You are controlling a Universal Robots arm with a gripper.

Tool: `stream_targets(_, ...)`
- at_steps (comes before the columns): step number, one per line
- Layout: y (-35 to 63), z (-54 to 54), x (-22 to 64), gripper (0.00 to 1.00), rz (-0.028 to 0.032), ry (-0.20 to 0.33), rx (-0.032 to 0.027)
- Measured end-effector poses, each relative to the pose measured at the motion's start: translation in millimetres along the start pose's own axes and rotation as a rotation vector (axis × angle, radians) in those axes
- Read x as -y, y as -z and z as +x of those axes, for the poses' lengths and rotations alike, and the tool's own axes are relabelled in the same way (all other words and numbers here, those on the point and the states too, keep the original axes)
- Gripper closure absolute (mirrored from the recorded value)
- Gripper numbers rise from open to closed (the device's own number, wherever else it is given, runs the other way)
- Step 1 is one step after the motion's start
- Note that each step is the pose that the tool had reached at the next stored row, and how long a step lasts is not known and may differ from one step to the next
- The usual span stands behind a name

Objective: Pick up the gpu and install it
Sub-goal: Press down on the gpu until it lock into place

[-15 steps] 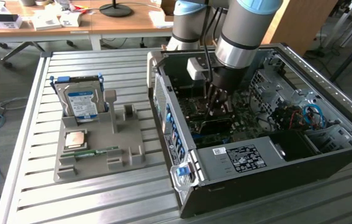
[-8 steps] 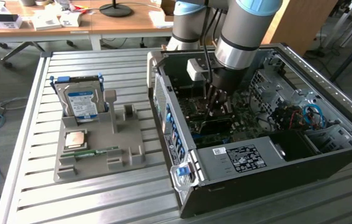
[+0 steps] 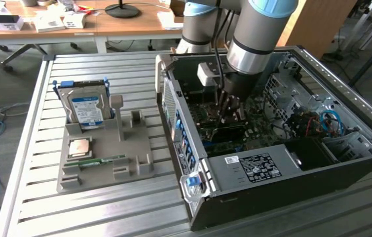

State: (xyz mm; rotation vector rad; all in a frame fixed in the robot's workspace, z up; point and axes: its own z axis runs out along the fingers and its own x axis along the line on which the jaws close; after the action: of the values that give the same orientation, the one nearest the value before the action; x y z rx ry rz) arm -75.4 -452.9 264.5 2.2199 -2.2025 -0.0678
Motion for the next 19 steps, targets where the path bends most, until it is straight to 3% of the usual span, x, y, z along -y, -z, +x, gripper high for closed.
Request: stream_targets(19, -5.0, 0.1, -0.2, 0.89, -0.0001, 0.000, -0.0001)
